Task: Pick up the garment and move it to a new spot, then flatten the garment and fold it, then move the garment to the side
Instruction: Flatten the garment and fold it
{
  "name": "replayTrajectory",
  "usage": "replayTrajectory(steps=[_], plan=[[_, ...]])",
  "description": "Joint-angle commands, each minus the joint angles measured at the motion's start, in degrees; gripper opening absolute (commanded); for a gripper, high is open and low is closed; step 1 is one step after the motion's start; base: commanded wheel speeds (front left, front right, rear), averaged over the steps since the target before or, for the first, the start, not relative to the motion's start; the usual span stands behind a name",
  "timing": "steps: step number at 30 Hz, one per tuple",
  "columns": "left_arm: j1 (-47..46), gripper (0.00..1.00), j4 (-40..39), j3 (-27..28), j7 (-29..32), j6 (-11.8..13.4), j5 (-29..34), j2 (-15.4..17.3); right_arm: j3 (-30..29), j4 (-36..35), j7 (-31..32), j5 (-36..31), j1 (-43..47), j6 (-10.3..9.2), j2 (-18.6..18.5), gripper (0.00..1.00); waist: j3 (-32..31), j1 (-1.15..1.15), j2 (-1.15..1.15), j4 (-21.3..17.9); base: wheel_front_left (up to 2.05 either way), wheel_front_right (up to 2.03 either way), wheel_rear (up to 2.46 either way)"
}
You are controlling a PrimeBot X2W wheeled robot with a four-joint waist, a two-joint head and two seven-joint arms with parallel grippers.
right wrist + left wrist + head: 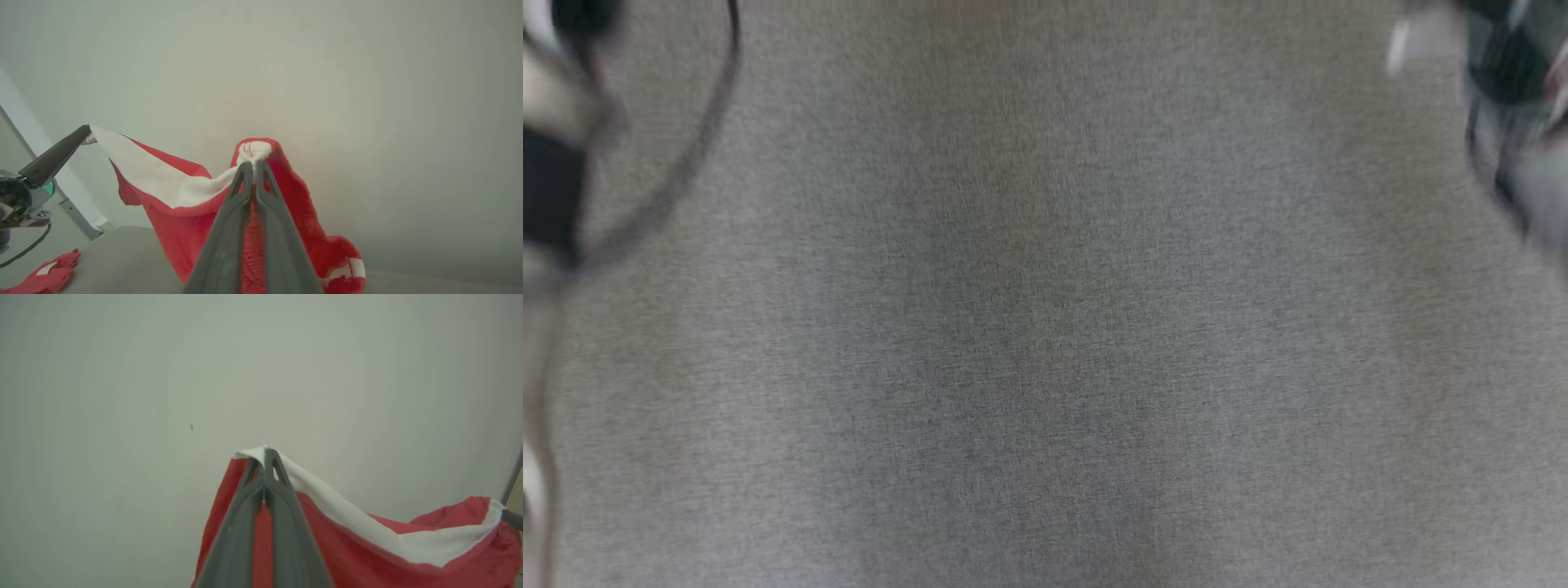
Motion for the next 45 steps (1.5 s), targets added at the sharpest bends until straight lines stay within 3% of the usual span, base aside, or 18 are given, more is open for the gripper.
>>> replayTrajectory(steps=[1,8,13,18,29,38,45], plan=[[5.45,0.00,-3.59,1.26,-0.68,0.64,-0.93,0.64,1.34,-2.49,-0.57,0.65,4.56,0.06,-2.14,0.00,-3.06,0.01,-0.01,0.51,0.00,0.00,0.00],[34.52,0.00,-22.50,5.21,-1.10,7.45,-2.52,2.17,3.88,-13.30,-3.06,3.50,24.58,0.06,-8.98,0.00,-8.37,0.01,-0.01,0.21,0.00,0.00,0.00],[53.01,0.00,-30.22,8.47,-1.04,9.13,-1.27,0.49,2.22,-17.23,-4.28,3.85,37.51,0.06,-10.47,0.00,-11.32,0.01,-0.01,0.19,0.00,0.00,0.00],[66.23,0.00,-31.22,12.06,-1.06,7.81,0.60,-3.74,0.33,-18.29,-4.73,2.21,48.57,0.06,-10.04,0.00,-14.90,0.01,-0.01,0.41,0.00,0.00,0.00],[82.37,0.00,-25.56,17.16,-1.07,3.04,9.73,-11.03,-5.29,-19.12,-4.74,-2.67,71.71,0.06,-5.20,0.00,-23.20,0.01,-0.01,1.46,0.00,0.00,0.00],[87.87,0.00,-25.62,21.22,-1.07,1.59,13.98,-12.52,-7.36,-24.27,-4.46,-6.18,82.82,0.06,-2.53,0.00,-25.46,0.01,-0.01,0.94,0.00,0.00,0.00],[85.76,0.00,-29.07,22.25,-1.07,0.68,17.04,-10.92,-10.72,-28.60,-3.64,-7.04,82.63,0.06,-0.35,0.00,-25.33,0.01,-0.01,-0.97,0.00,0.00,0.00]])
